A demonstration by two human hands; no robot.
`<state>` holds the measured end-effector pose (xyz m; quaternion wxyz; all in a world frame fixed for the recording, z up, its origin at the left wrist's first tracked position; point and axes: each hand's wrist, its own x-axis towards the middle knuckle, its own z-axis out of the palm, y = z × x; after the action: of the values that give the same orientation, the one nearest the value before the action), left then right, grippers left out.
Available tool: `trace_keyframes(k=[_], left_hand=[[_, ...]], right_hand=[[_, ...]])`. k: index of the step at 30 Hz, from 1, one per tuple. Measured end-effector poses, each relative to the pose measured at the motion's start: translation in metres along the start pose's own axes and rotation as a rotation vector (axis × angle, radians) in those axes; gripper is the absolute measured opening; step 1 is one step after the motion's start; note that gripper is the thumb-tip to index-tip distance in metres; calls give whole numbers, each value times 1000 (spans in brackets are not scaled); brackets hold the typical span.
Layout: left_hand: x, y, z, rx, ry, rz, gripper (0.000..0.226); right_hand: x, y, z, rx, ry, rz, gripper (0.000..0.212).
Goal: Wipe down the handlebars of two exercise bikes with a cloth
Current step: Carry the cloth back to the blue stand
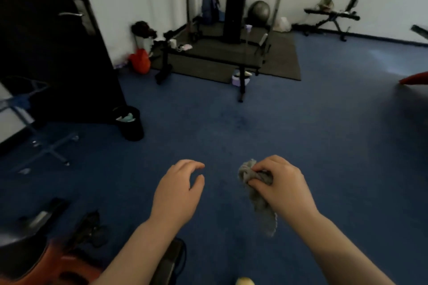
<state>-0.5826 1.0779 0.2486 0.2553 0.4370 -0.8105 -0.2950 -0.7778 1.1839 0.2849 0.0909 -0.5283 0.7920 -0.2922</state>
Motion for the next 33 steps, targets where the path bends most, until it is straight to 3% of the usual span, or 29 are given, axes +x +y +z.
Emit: trace_keyframes(k=[8,17,22,33], left_hand=[[76,-1,4,77,246,-221,26],[132,-75,-26,120,475,-514,23],[193,-123,-66,114,546,-609,25],[325,-202,-138,166,581,-637,25]], right_hand=[[150,1,18,78,-215,-316,15],[288,-62,102,120,-407,-575,14],[366,-108,151,103,-496,-638,12],[527,-180,228,127,-552,-681,10]])
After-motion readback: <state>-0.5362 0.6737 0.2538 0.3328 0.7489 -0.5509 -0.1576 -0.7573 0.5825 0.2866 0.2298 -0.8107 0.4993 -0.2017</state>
